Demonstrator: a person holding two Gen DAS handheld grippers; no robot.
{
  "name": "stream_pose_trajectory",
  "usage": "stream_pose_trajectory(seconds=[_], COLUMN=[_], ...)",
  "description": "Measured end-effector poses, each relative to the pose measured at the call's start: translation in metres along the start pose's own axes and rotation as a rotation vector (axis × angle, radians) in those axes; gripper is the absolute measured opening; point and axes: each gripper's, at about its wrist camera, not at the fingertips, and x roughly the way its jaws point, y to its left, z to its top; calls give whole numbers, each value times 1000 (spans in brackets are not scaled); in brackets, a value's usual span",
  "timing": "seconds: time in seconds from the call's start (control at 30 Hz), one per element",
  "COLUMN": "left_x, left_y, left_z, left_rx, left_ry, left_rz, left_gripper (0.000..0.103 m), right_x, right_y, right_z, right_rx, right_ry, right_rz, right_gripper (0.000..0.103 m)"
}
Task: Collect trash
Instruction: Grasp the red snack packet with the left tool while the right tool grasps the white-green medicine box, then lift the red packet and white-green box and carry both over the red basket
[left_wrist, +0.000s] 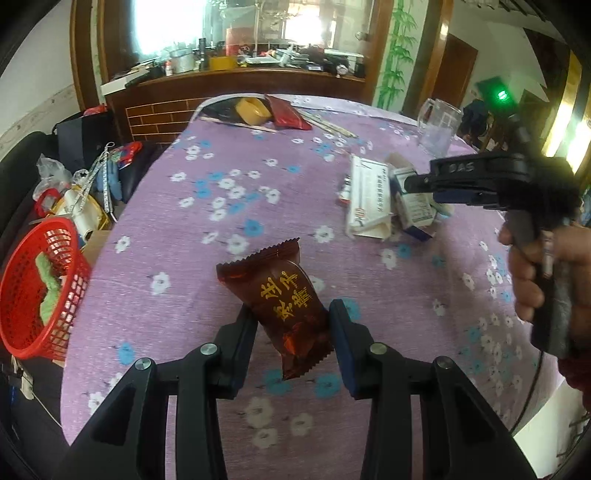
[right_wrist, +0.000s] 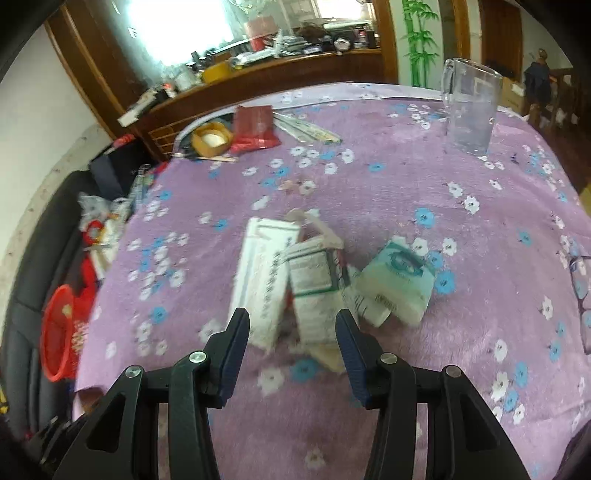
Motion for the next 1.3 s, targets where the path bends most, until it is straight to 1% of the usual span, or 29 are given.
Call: stream_pose_trajectory(seconds=[0.07,0.13,0.17,0.2,0.23,0.33,0.5,0.63,0.83,0.93,1.1,1.3], left_x=[-2,-2,-2,-2,-2,-1,-5,-10,-20,-24,-32,-42], left_y=[6,11,13,14,15,15,10,6,2,1,-6,-14], left_z=[-1,-2,-3,-4,-4,-5,-3,-4,-5,-5,-2,2], left_rx=[-8,-15,-18,-19,-19,-17,7,30,58,67,105,147], left_ry=[-3,-2,-1,-1,0,-2,-19,-28,-46,-52,-68,-95], left_rz=[6,8,8,10,11,5,-7,-18,-30,-33,-40,-45], left_gripper=[39,39,39,39,38,39,38,38,38,38,38,38], right_x=[13,23,26,28,27,15,-25,-60,-88,-94,-107,-120], right_y=[0,-1,-2,-4,-5,-7,-4,10,28,33,39,40], right_z=[3,4,4,3,2,-4,-26,-62,-109,-123,-134,-136], right_rx=[-9,-15,-18,-18,-11,-24,-10,-23,-11,-13,-13,-5], right_ry=[18,37,43,46,42,14,-19,-32,-34,-31,-60,-92], right_rz=[-44,-69,-89,-103,-93,-98,-33,34,89,92,96,97], right_gripper=[52,52,49,41,41,39,39,39,39,39,39,39])
